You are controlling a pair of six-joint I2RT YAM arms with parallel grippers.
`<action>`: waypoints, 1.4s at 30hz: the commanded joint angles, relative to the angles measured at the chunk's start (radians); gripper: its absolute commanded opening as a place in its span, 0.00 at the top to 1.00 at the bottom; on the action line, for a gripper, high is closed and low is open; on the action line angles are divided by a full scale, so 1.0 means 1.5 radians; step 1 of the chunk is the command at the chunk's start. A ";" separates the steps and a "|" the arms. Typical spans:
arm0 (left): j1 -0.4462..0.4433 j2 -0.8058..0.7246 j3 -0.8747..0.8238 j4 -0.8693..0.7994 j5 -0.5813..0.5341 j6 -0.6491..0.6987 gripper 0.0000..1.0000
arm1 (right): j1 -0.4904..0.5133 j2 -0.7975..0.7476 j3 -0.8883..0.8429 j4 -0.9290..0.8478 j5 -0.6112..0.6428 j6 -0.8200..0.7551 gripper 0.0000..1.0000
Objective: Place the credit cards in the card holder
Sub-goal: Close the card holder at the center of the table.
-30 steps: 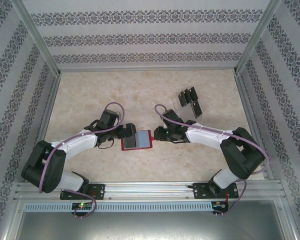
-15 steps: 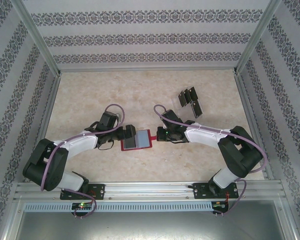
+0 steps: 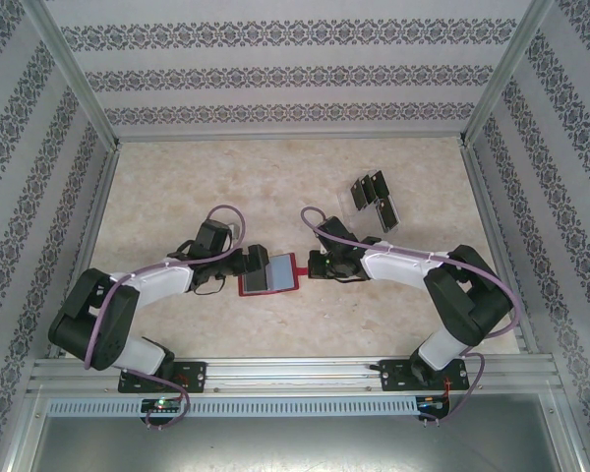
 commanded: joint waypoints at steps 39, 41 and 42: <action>-0.149 0.055 0.116 0.110 -0.040 -0.085 0.00 | -0.021 -0.166 -0.036 -0.046 0.005 0.012 0.58; -0.148 0.060 0.111 0.114 -0.044 -0.087 0.00 | -0.017 -0.200 -0.048 -0.051 0.005 0.023 0.58; -0.148 0.065 0.109 0.115 -0.046 -0.088 0.00 | -0.013 -0.215 -0.054 -0.051 0.005 0.029 0.58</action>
